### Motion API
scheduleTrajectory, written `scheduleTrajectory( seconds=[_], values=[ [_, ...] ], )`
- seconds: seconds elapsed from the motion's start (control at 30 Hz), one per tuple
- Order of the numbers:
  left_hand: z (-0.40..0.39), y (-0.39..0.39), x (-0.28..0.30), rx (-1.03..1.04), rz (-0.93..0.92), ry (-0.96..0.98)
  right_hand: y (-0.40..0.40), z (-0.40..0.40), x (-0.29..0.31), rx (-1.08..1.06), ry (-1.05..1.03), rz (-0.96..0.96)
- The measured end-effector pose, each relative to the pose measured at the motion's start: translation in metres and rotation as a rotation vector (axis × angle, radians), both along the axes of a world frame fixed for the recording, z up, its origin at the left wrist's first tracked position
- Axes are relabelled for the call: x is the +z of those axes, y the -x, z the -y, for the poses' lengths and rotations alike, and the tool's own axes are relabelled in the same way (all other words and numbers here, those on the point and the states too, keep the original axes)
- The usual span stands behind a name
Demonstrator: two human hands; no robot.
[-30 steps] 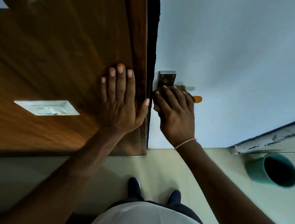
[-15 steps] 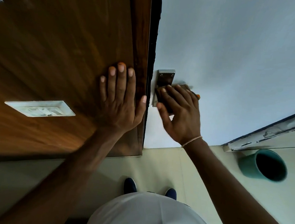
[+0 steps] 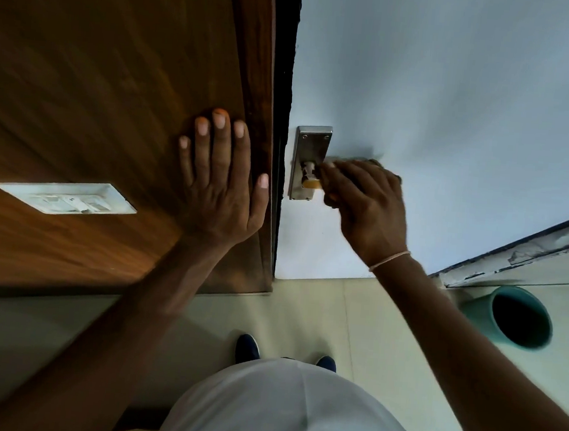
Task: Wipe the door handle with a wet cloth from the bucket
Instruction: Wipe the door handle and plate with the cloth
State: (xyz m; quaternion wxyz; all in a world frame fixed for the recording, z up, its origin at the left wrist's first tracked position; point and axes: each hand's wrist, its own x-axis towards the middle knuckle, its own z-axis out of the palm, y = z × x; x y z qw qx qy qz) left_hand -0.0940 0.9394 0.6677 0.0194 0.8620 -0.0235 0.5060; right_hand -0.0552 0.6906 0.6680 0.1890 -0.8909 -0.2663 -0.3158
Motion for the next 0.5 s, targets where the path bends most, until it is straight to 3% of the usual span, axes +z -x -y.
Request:
scheduleTrajectory(
  seconds=[0.1, 0.3, 0.5],
  values=[
    [0.000, -0.001, 0.000, 0.002, 0.003, 0.005, -0.008, 0.017, -0.001, -0.041, -0.008, -0.040],
    [0.001, -0.006, -0.002, 0.010, 0.019, 0.016, -0.003, -0.029, 0.000, 0.052, -0.049, -0.046],
    [0.001, -0.006, -0.003, 0.026, 0.032, 0.017, -0.010, 0.023, -0.001, 0.041, -0.058, -0.030]
  ],
)
